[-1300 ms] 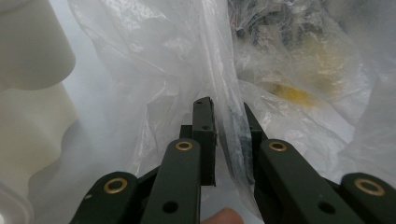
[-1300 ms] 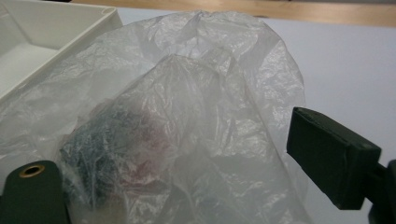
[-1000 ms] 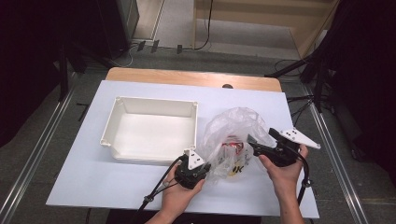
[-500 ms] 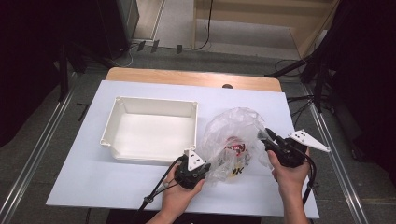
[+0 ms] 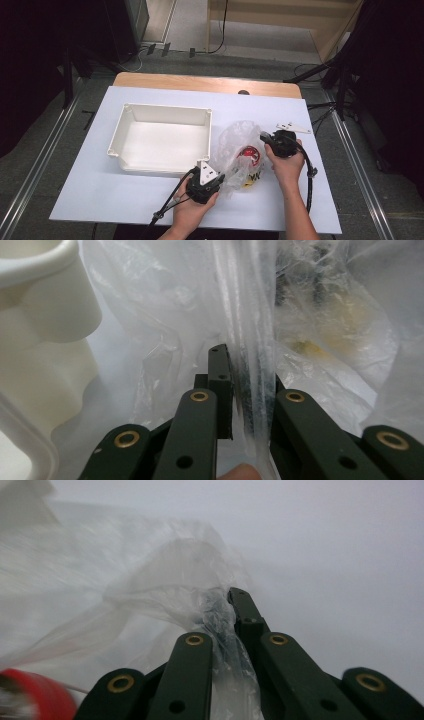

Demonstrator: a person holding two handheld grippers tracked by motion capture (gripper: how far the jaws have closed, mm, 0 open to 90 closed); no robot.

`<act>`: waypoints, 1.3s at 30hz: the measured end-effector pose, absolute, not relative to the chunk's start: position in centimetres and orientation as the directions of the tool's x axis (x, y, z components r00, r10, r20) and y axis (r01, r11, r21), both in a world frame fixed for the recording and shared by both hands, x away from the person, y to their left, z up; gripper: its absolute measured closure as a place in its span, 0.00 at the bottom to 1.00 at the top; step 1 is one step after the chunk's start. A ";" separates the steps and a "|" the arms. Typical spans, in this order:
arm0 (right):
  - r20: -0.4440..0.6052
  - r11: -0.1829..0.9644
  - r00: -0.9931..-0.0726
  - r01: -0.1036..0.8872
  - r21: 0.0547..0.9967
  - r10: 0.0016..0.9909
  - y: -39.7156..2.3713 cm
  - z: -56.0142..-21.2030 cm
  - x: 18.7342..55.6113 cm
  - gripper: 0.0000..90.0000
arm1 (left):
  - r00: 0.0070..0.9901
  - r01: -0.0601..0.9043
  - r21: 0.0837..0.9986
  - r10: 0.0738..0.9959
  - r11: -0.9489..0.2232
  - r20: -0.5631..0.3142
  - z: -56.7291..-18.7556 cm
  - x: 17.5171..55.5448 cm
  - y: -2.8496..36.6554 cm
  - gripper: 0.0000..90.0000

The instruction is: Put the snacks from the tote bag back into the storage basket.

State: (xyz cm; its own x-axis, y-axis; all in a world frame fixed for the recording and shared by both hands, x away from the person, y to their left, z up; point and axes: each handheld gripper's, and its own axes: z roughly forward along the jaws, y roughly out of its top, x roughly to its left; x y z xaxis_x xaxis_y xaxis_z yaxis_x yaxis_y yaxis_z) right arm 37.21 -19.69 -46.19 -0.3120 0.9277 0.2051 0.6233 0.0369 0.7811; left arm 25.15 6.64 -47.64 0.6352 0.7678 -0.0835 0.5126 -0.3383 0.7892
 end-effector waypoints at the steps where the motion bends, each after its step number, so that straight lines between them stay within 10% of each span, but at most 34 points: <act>1: 0.208 0.034 -0.303 0.636 0.771 0.930 -19.9 -46.9 37.2 0.99 | 0.634 0.518 0.785 0.769 -0.341 -0.085 -47.6 25.2 6.6 0.96; 8: 0.208 0.029 -0.270 0.672 0.740 0.940 -21.4 -48.7 36.4 0.99 | 0.627 0.532 0.772 0.775 -0.347 -0.084 -47.7 25.4 6.5 0.99; 15: 0.202 0.035 -0.365 0.548 0.835 0.909 -21.2 -46.5 33.9 0.38 | 0.632 0.517 0.783 0.771 -0.346 -0.076 -47.7 25.2 6.5 0.96; 21: 0.218 0.008 -0.387 0.506 0.862 0.896 -21.4 -44.7 32.4 0.17 | 0.633 0.515 0.785 0.771 -0.345 -0.076 -47.6 25.2 6.5 0.96; 30: 0.220 -0.022 -0.418 0.428 0.903 0.881 -21.8 -42.5 30.3 0.20 | 0.634 0.510 0.792 0.769 -0.336 -0.081 -47.6 25.2 6.5 0.95; 34: 0.231 -0.062 -0.452 0.357 0.932 0.861 -21.6 -41.6 27.6 0.68 | 0.634 0.504 0.795 0.769 -0.338 -0.075 -47.6 25.1 6.5 0.94; 39: 0.254 -0.065 -0.528 0.350 0.935 0.810 -19.7 -40.6 25.5 0.78 | 0.635 0.490 0.800 0.771 -0.347 -0.054 -47.6 24.9 6.3 0.93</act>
